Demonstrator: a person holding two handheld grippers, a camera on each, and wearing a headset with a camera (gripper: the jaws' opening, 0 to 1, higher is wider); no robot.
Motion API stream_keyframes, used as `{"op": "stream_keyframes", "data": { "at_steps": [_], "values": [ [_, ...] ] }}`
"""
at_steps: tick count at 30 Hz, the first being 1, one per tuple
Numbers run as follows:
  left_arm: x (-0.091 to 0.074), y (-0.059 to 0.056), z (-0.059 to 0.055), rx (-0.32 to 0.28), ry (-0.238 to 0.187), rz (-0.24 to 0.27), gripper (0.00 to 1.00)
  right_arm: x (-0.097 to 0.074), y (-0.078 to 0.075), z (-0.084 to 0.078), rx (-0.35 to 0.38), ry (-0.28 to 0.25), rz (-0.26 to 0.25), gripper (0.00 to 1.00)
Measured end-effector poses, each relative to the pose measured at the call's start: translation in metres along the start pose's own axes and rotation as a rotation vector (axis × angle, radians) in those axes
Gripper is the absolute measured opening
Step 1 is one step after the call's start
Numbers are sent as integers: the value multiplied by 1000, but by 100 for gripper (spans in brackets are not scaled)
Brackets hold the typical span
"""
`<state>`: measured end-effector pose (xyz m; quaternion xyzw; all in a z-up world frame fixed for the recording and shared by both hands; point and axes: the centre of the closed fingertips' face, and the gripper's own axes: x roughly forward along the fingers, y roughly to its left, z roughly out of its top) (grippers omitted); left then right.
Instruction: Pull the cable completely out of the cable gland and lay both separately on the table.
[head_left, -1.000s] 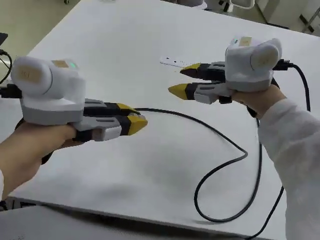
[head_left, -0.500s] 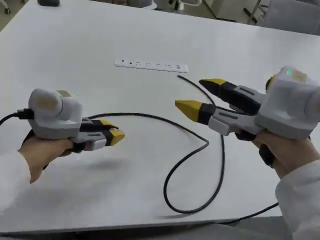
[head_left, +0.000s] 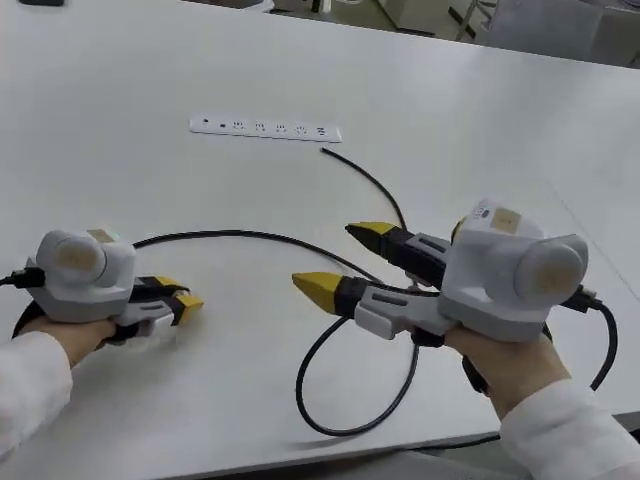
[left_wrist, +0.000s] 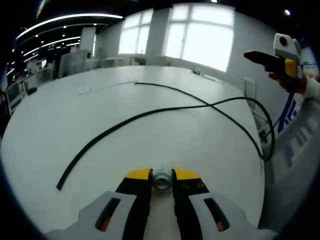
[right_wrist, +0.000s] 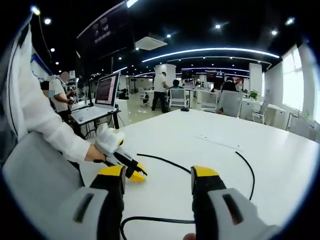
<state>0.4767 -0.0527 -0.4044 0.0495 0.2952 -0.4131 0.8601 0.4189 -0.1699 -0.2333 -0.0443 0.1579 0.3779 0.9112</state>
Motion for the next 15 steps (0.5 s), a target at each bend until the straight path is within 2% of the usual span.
{"op": "stream_keyframes", "data": {
  "at_steps": [2,4,6,10,14,15],
  "values": [
    [-2,0,-3,2,-6,3,17,0,-2,-5,-23,19,-14,55],
    [-4,-1,-1,-15,-24,10,17,1,-3,-14,-53,60,-12,54],
    [-3,-2,1,-5,-31,12,17,2,-3,-17,-56,74,-16,54],
    [-5,-2,3,19,-15,23,22,2,1,-12,-57,59,-4,55],
    [-12,-1,6,1,-13,21,27,3,3,-14,-54,67,9,57],
    [-18,0,10,5,-13,31,28,3,3,-17,-37,78,9,59]
  ]
}}
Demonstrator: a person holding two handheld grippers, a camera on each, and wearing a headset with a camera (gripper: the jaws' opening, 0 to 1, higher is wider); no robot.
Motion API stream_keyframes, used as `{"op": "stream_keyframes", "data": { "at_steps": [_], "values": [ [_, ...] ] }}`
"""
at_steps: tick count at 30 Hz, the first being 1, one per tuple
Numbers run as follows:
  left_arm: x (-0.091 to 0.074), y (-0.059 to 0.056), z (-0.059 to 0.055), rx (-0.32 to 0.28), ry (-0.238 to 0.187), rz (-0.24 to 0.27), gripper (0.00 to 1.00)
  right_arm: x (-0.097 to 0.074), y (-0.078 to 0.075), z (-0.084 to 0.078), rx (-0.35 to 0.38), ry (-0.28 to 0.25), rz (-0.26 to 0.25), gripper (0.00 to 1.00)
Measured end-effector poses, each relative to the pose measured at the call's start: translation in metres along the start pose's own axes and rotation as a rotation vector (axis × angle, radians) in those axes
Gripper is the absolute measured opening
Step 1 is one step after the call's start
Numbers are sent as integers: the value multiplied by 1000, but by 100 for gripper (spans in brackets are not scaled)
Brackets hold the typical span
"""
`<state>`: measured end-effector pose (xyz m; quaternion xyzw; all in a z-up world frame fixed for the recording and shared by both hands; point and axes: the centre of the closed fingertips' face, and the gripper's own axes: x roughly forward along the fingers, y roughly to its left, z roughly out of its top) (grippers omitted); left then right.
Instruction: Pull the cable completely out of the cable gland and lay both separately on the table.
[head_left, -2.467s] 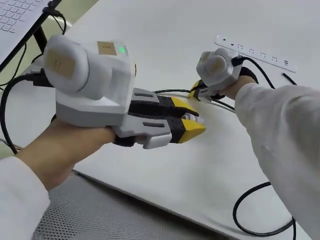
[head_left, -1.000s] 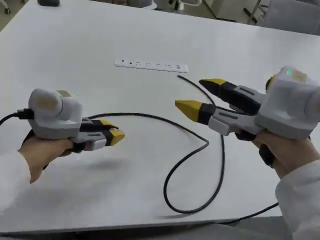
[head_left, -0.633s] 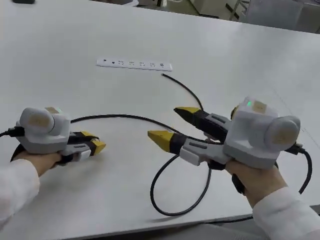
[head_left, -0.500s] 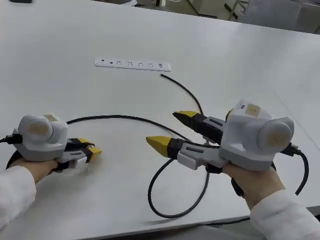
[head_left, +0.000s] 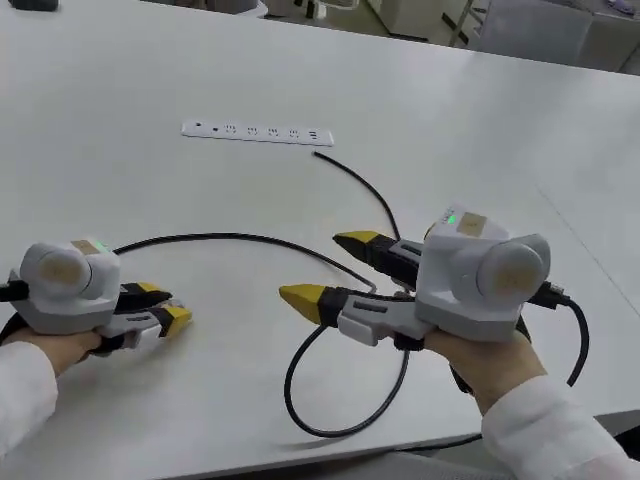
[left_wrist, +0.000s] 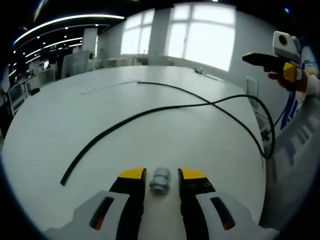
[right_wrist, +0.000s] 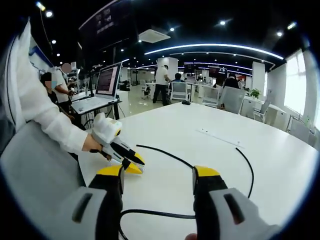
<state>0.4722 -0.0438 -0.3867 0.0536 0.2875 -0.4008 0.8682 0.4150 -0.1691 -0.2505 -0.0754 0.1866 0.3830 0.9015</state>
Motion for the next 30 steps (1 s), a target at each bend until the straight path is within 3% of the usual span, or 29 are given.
{"op": "stream_keyframes", "data": {
  "at_steps": [2,4,5,6,7,8,10,13,16,19,22,24,30],
  "values": [
    [-11,3,13,-27,-26,9,31,-1,0,-2,13,6,-3,61],
    [-25,0,26,-58,-46,-29,43,-2,0,-3,29,8,1,65],
    [-31,-4,30,-65,-34,-55,51,-3,0,-4,36,12,1,66],
    [-39,-7,29,-74,5,-78,61,-3,-1,-6,43,15,1,68],
    [-51,-4,37,-37,-8,-67,74,-3,-2,-9,59,26,3,70],
    [-60,-3,43,26,-23,-63,80,-4,-3,-12,81,42,2,71],
    [-88,1,50,104,-14,-30,85,-7,-4,-17,105,74,2,73],
    [-127,-4,55,97,-19,-14,89,-15,-3,-18,110,84,5,77],
    [-162,-13,47,62,-5,-13,97,-27,-3,-18,151,66,-2,79],
    [-188,-17,39,28,-30,38,99,-38,-5,-24,183,67,-21,80],
    [-210,-19,33,-62,-80,97,99,-48,-6,-35,183,96,-33,82],
    [-217,-23,31,-101,-101,113,99,-54,-6,-41,187,119,-37,83],
    [-216,-27,12,-150,-73,132,99,-63,-10,-47,204,133,-71,83]
  ]
}}
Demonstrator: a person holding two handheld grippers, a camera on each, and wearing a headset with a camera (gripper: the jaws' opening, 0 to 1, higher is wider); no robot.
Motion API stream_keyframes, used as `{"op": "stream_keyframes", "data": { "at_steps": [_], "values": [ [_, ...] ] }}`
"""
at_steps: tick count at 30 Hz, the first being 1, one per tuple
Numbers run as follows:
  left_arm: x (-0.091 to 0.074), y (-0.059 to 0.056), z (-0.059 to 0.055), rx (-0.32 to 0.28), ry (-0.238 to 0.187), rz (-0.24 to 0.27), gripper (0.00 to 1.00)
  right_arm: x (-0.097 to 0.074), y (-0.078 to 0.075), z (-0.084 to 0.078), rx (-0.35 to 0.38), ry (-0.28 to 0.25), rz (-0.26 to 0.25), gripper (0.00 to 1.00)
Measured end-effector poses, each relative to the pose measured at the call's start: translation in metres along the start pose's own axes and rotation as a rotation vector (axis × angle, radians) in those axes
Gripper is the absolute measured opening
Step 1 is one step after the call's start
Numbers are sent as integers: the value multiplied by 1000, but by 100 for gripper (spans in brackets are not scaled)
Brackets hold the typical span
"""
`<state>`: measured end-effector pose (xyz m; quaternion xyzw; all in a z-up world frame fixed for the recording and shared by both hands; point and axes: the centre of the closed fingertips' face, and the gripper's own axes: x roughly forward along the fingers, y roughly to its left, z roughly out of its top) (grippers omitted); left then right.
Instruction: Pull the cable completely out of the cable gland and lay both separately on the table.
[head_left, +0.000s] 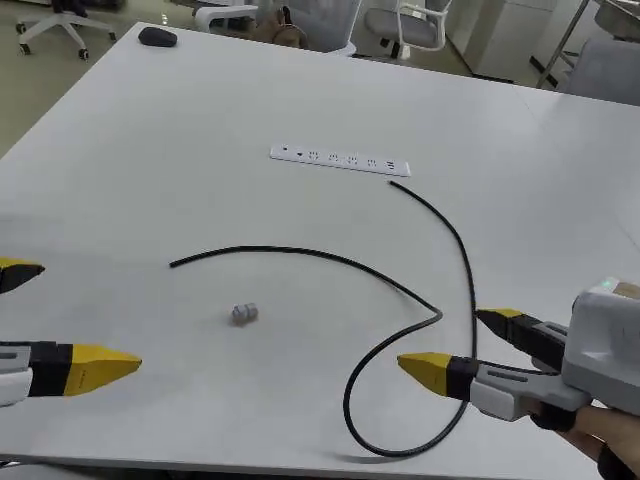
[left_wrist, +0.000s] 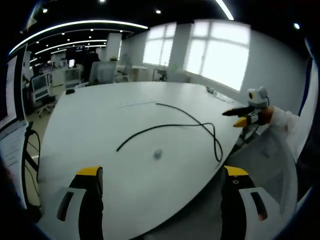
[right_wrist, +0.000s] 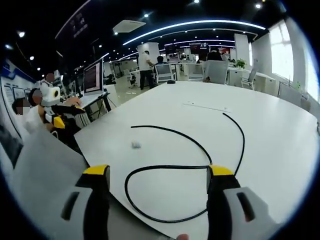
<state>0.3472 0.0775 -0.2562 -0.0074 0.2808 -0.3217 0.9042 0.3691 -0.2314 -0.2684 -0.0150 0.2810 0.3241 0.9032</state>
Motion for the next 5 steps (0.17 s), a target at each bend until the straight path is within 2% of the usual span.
{"op": "stream_keyframes", "data": {
  "at_steps": [4,5],
  "values": [
    [3,-3,-6,-51,30,-5,99,-5,-4,-6,4,23,-6,83],
    [3,-4,-5,-48,27,-5,99,-6,-6,-6,3,26,-16,83]
  ]
}}
